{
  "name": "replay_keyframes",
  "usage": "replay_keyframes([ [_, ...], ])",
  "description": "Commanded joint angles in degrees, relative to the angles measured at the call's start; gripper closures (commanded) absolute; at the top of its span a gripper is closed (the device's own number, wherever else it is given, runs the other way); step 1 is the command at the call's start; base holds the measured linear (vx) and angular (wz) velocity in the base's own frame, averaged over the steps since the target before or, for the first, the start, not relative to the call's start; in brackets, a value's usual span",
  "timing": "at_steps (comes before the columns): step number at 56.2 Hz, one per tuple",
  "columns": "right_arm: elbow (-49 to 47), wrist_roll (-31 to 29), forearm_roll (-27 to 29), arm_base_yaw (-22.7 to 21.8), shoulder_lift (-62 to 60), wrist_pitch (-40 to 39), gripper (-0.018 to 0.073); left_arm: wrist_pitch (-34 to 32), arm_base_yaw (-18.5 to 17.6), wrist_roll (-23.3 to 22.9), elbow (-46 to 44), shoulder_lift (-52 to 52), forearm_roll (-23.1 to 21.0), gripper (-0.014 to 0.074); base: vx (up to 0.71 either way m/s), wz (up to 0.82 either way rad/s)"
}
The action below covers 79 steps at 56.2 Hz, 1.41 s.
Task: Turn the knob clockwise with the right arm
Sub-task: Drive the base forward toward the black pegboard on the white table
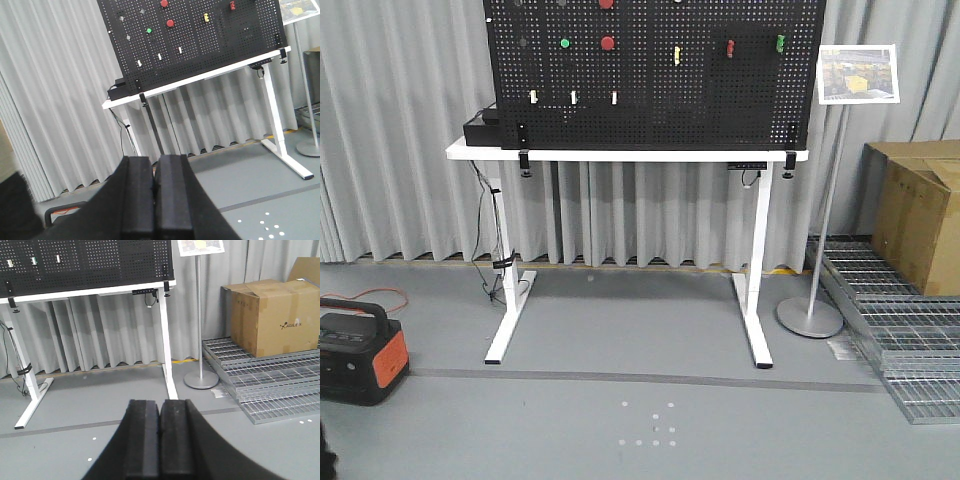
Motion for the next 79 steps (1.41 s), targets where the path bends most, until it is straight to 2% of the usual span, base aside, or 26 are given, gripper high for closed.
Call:
replay_keyframes([
  [1, 0.4, -0.1, -0.5, -0.4, -0.6, -4.8, 0.0567, -4.4, -0.4, -0.2, 1.9, -1.0, -0.3, 0.0603, 0.0, 0.0],
  [79, 0.4, -0.1, -0.5, -0.4, -0.6, -4.8, 0.0567, -4.4, -0.4, -0.2, 1.9, -1.0, -0.3, 0.0603, 0.02, 0.01],
])
